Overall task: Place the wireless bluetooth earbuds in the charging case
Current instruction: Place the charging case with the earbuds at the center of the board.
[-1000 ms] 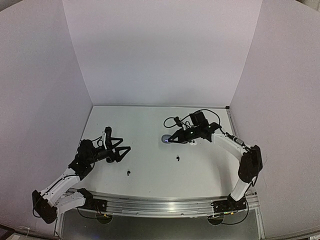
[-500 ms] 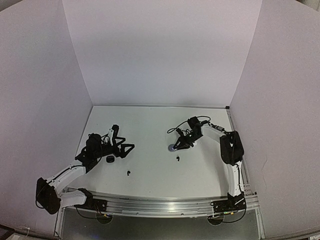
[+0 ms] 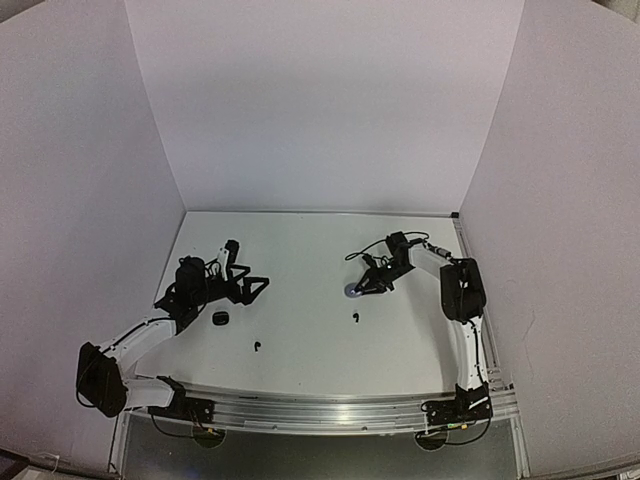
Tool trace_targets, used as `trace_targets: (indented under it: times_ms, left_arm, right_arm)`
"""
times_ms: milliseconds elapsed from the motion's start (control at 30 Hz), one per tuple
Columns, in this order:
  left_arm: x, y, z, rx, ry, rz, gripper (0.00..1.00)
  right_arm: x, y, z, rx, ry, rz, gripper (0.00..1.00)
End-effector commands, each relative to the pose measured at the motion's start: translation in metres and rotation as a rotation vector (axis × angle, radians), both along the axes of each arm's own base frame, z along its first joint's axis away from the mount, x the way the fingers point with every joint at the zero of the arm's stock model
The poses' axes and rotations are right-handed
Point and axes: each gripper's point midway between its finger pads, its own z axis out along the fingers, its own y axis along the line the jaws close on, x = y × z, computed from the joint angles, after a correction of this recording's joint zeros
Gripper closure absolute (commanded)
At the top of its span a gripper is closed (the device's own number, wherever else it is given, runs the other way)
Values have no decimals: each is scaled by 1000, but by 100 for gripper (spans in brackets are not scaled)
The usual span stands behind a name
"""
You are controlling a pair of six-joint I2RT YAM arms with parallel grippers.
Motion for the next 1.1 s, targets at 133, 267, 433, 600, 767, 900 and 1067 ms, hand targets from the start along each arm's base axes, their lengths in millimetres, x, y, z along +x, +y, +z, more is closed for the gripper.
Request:
trace_targets:
  times_ms: [133,267,433,600,767,900,1067]
  left_arm:
    - [9,-2,28,-37,-76,-7,1]
    - [10,-1,27,-37,-73,-8,0]
    - [9,-4,25,-41,-61,-23,0]
    - [11,-4,26,-42,-65,-25,1]
    - [11,-4,25,-42,-62,-25,1]
    - [11,-4,25,-44,-61,-25,1]
    - [10,-4,26,-46,-63,-30,1]
  right_arm:
    - [8,-10,-14,-34,32,-14,87]
    - [6,-13,-16,-68,34,-14,77]
    - [12,-17,-12,-105,5,-27,66]
    - [16,-20,-9,-127,-12,-37,60]
    - [22,-22,-1,-150,-43,-53,50]
    - [27,-21,7,-156,-64,-63,41]
    - [28,-15,20,-151,-86,-66,35]
